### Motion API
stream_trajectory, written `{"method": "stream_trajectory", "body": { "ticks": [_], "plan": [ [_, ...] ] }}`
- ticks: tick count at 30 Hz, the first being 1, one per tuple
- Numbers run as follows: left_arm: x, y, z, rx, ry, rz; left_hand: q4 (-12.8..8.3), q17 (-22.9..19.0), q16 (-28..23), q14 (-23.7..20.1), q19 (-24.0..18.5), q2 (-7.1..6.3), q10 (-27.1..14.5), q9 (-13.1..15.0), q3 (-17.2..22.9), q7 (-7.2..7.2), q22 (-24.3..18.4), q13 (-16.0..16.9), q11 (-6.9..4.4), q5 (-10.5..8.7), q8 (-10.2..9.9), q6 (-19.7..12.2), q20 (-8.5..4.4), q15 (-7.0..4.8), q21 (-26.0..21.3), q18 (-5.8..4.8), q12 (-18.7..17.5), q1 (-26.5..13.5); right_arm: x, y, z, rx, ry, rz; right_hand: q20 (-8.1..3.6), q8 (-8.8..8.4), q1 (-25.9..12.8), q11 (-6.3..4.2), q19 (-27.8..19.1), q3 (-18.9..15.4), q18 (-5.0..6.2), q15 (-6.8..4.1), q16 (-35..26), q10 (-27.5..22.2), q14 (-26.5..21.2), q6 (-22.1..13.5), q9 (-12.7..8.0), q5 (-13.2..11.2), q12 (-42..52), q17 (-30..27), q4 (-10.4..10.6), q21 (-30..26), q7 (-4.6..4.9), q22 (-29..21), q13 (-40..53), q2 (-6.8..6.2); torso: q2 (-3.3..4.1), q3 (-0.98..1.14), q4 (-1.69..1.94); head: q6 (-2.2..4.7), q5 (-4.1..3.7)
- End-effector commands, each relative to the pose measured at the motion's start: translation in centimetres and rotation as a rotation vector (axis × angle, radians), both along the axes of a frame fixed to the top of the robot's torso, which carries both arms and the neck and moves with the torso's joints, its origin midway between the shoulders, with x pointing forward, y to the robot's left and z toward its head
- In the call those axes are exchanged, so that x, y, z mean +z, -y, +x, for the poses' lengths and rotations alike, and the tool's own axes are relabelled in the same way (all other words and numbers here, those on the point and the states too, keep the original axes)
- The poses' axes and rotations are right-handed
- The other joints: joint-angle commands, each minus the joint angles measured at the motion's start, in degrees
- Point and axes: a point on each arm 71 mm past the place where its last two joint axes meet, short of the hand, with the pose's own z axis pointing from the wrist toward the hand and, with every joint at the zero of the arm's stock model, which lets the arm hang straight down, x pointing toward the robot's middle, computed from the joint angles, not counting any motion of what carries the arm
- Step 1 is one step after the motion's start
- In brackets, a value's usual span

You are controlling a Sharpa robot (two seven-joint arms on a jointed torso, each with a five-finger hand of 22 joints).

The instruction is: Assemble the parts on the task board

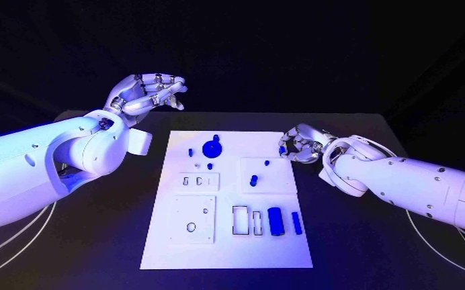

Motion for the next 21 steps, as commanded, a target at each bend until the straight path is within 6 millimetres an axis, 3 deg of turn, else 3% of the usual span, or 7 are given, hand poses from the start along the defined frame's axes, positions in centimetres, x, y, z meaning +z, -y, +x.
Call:
{"method": "stream_trajectory", "body": {
  "ticks": [1, 14, 21],
  "plan": [
    [0.13, 0.14, -0.04, -0.016, 0.006, -0.011, 0.0, -0.1, 0.4, -0.4, -0.4, 0.02, -0.3, 0.1, -0.3, 0.0, 0.0, 0.1, 0.08, -0.17, -0.2, -0.4, -0.02, -0.08, 0.3, 0.65, -0.2, -0.4, 0.0, -0.06, -0.02, 0.011, 0.007, 0.0, -0.46, 0.99, -0.4, -0.25, 0.2, 1.2, -0.4, -0.47, 0.2, 0.5, 5.8, 1.6, 0.4, 0.0, 0.3, 13.3, -0.3, 0.2, -0.37, 5.7, 7.6, 0.57, 0.03, -0.01, 0.05, -0.05, -0.04],
    [0.14, 0.13, -0.05, -0.015, 0.006, -0.01, -0.1, -0.1, 0.5, -0.5, -0.6, 0.21, -0.4, 0.2, -0.2, 0.0, 0.1, 0.2, 0.08, -0.11, -0.2, -0.5, 0.02, -0.08, 0.4, 0.69, -0.1, -0.2, 0.14, -0.09, 0.06, -0.006, 0.028, 0.007, -1.6, 3.76, -2.1, -1.73, 0.8, 3.5, -0.58, -1.74, 0.2, 1.4, 5.8, 4.9, 1.8, 0.9, 1.1, 13.6, -1.8, 0.8, -2.05, 6.5, 8.6, 1.31, 0.03, 0.0, 0.03, 0.04, 0.02],
    [0.14, 0.11, -0.05, -0.014, 0.006, -0.01, -0.1, -0.1, 0.5, -0.5, -0.6, 0.25, -0.4, 0.2, -0.2, 0.0, 0.1, 0.2, 0.08, -0.1, -0.2, -0.5, 0.02, -0.08, 0.4, 0.69, 0.0, -0.1, 0.34, -0.03, 0.1, -0.044, 0.056, -0.002, -1.7, 3.98, -2.3, -1.85, 0.9, 3.6, -0.65, -1.84, 0.2, 1.4, 5.8, 5.0, 2.0, 0.9, 1.0, 13.5, -1.9, 1.1, -2.16, 6.7, 8.5, 1.5, 0.05, 0.02, 0.03, -0.06, 0.15]
  ]
}}
